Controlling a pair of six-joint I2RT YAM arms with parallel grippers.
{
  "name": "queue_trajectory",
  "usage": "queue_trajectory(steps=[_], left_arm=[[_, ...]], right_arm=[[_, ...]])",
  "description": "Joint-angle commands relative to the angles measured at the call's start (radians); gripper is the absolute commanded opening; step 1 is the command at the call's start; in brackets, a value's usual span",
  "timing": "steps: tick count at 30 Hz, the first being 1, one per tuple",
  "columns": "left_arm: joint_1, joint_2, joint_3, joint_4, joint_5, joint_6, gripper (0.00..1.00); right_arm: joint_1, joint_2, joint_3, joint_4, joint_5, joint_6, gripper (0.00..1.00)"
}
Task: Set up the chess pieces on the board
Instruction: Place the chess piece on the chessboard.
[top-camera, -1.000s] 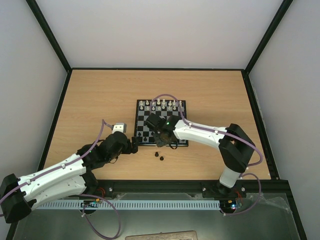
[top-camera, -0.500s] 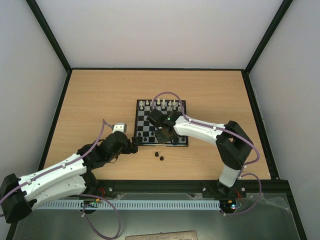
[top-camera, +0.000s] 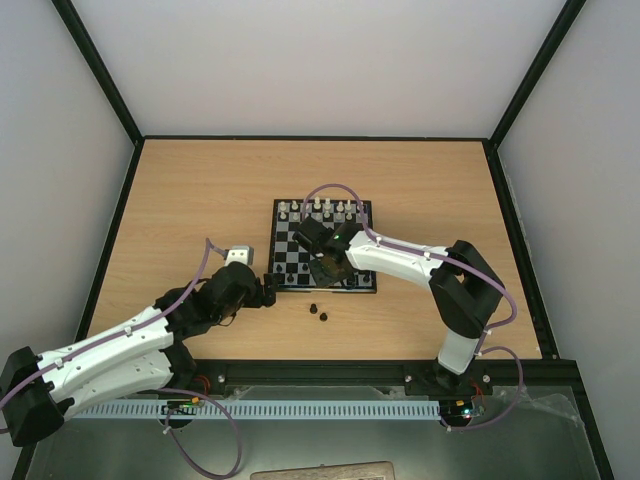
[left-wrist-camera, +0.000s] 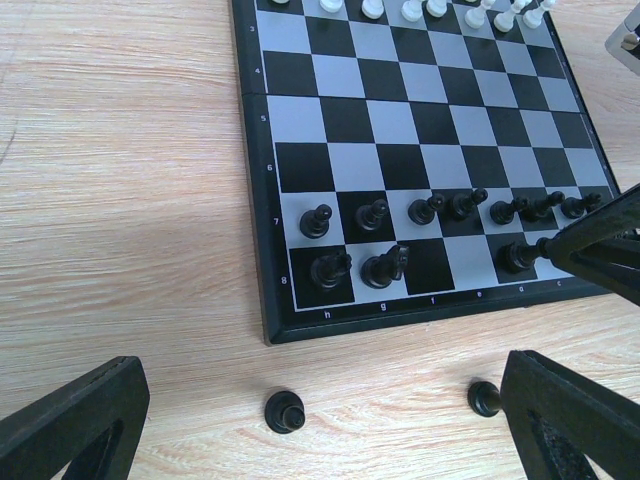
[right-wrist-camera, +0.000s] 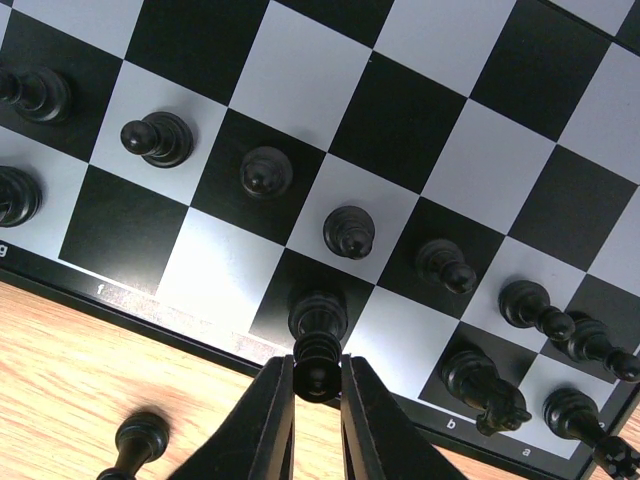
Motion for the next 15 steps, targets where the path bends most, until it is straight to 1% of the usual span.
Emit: queue_trajectory(steps=[1,5,11,15], left_arm=[[0.008,0.004,0.011,0.012,-0.001,0.007,1.0],[0.007,0.004,0.01,0.011,-0.001,0.007,0.99],[0.009,0.003,0.015,0.008,-0.005,0.008,0.99],[0.01,0.012,0.027,0.005,-0.005,0.01,0.99]], right_arm=[[-0.002,0.023,0.015,-0.028,-0.016,-0.01,0.14],[-0.001,0.022,0.018,-0.026,-0.019,-0.014,0.18],[-0.002,0.012,0.029,-0.03,-0.022,-0.017,0.28],[-0.001,-0.025,0.032,-0.037,-0.017,-0.015,0.4]])
